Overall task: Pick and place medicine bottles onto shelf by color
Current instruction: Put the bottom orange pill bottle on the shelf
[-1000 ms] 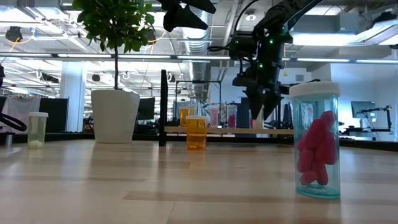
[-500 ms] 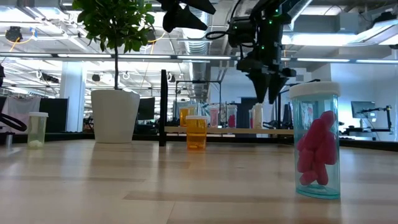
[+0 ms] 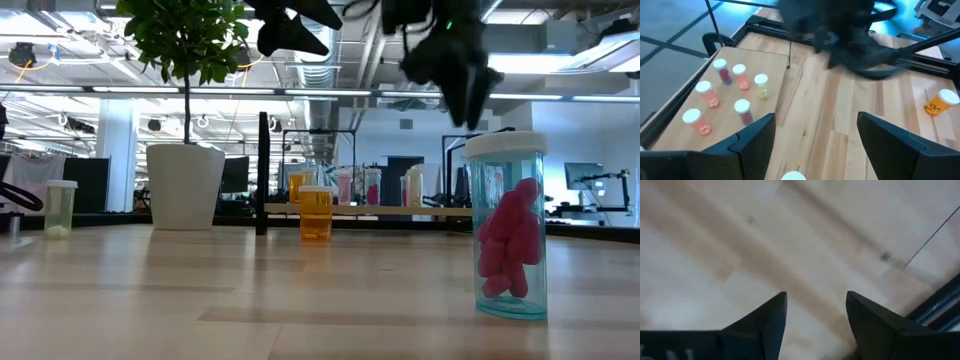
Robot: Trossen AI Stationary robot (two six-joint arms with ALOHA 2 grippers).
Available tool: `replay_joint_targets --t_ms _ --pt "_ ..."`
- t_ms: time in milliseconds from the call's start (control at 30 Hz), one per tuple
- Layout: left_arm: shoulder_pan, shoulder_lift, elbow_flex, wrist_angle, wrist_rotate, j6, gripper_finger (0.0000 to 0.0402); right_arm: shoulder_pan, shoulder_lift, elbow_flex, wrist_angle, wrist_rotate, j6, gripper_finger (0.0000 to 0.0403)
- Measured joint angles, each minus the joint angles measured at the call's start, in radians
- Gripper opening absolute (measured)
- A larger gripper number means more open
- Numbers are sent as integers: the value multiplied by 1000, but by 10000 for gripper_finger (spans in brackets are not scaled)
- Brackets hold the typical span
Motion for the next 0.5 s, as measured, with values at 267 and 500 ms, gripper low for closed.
replay_joint_targets --t_ms 267,500 --pt "-5 0 0 -68 8 -40 267 310 -88 -1 -21 -211 412 210" --pt "-48 0 0 -144 9 -49 267 633 -81 -1 6 -338 880 209"
